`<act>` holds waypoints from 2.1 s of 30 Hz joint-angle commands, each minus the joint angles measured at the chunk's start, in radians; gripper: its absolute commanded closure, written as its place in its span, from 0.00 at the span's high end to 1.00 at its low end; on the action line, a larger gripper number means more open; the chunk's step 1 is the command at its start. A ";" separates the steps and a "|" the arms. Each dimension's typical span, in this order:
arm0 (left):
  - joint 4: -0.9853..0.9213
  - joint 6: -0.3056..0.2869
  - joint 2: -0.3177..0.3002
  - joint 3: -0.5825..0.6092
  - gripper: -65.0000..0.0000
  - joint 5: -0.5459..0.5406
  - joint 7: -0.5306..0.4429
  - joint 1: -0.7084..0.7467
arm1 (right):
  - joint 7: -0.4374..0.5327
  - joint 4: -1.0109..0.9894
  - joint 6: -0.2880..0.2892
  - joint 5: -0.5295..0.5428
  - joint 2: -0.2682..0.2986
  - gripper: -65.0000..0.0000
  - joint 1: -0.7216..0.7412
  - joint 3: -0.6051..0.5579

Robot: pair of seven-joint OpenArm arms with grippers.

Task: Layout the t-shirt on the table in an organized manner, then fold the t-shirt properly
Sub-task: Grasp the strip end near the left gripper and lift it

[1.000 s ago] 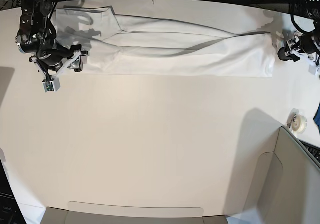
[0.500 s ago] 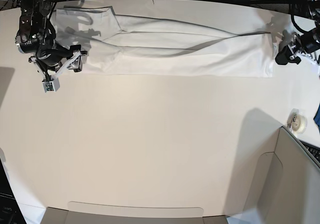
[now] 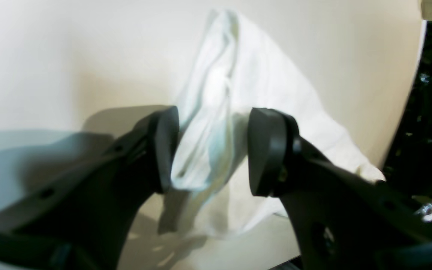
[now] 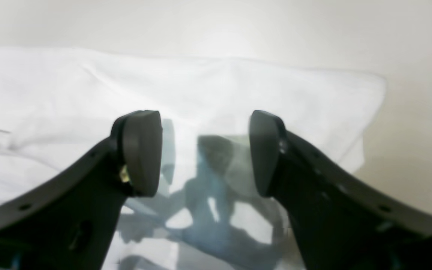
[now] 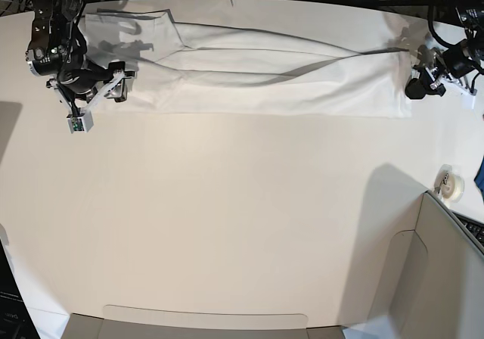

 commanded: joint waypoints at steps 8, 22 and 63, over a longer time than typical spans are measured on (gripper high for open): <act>0.045 0.004 0.030 -0.004 0.46 -0.010 0.067 -0.001 | 0.015 0.018 0.007 0.004 0.011 0.56 0.006 0.005; 0.281 -0.193 0.050 -0.013 0.00 -0.004 0.066 0.027 | 0.013 0.015 0.007 0.004 -0.034 0.56 -0.008 0.003; 0.888 -0.056 0.307 0.404 0.00 -0.122 0.192 -0.048 | 0.013 0.084 0.004 0.153 -0.096 0.56 -0.011 0.094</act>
